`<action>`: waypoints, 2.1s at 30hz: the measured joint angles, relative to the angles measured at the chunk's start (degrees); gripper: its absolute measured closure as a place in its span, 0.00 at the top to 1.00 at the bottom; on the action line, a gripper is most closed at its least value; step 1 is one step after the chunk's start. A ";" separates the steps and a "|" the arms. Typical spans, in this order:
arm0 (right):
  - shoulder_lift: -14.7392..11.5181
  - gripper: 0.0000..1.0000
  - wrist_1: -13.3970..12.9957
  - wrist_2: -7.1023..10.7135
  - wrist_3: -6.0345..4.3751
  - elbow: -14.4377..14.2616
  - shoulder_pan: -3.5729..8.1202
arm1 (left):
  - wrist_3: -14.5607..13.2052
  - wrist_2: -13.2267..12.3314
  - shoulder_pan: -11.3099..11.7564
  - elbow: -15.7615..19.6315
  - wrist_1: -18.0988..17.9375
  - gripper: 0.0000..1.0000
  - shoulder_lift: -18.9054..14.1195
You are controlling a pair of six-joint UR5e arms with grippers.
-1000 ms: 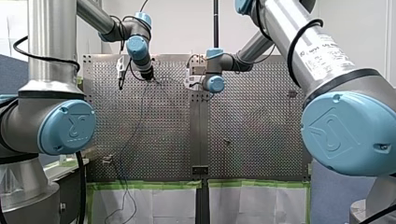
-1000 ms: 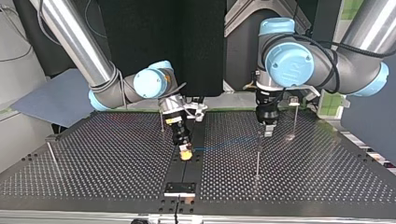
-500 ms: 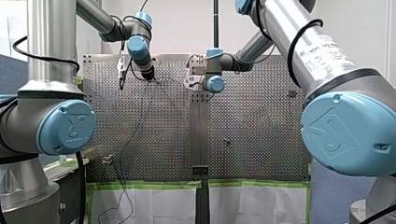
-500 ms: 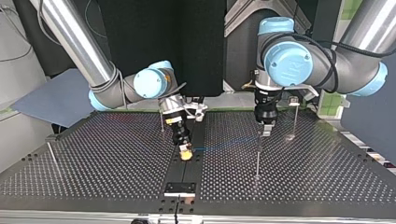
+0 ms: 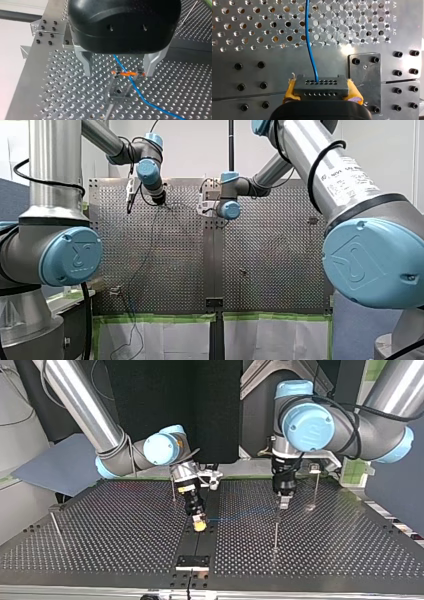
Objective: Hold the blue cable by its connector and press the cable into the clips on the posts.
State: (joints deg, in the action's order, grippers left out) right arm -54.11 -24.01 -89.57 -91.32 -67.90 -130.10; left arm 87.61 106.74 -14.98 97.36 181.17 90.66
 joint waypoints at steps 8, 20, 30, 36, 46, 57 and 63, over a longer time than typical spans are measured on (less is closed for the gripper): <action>0.00 0.00 0.00 0.00 0.07 0.00 -0.10 | -2.12 -0.17 -1.20 0.00 -2.24 1.00 0.40; 0.00 0.00 -0.01 0.00 0.04 0.00 -0.34 | -0.77 0.48 -2.72 -0.48 -3.63 1.00 3.15; 0.00 0.00 0.00 0.02 0.02 0.00 -0.66 | 1.82 3.84 -4.18 -4.98 -5.18 1.00 6.93; 0.01 0.00 0.01 0.00 -0.01 0.00 -0.80 | 2.34 5.21 -4.44 -6.77 -5.57 1.00 8.66; 0.04 0.00 0.01 -0.02 -0.10 0.00 -0.75 | 3.28 6.76 -4.70 -8.85 -7.60 1.00 11.86; 0.06 0.00 0.00 0.00 -0.19 0.00 -0.34 | 3.63 8.44 -4.68 -9.73 -10.86 1.00 13.40; 0.08 0.00 0.00 -0.01 -0.19 0.00 -0.24 | 3.47 8.50 -4.71 -9.74 -11.64 1.00 13.49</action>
State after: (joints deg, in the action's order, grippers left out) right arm -54.03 -24.01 -89.58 -91.51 -67.91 -130.34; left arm 91.09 115.24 -19.69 87.62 169.53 104.15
